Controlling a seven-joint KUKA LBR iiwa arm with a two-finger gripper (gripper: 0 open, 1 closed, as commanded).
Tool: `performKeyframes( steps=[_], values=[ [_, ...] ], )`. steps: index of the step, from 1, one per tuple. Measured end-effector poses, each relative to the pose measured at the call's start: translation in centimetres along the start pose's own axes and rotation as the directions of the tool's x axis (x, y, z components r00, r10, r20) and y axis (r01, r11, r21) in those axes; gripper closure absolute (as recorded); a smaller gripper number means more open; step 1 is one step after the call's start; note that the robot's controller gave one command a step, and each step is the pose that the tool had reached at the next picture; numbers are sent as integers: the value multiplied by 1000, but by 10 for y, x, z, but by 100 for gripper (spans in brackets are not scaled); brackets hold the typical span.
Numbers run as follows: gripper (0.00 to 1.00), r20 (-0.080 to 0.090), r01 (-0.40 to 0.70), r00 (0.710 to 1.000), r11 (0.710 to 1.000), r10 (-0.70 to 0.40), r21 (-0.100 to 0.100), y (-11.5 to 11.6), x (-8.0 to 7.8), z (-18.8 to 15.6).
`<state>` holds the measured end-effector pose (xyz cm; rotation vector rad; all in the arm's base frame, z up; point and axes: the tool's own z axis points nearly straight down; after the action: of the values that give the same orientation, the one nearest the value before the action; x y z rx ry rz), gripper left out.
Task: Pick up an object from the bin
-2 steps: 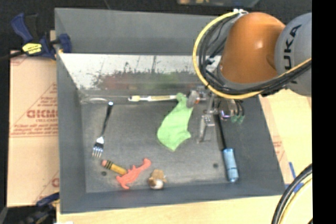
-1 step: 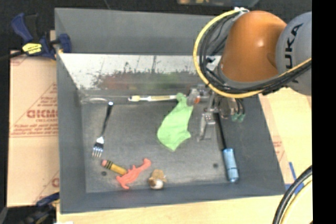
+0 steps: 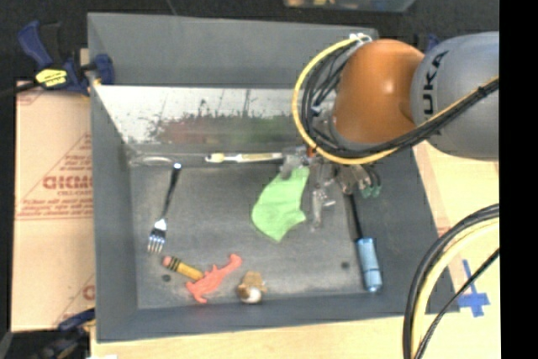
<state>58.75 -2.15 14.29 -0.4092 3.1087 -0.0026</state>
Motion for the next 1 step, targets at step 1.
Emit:
performKeyframes(
  steps=[1],
  values=[
    [0,1,183,983,983,-183,1,-7,-15,-6]
  ],
)
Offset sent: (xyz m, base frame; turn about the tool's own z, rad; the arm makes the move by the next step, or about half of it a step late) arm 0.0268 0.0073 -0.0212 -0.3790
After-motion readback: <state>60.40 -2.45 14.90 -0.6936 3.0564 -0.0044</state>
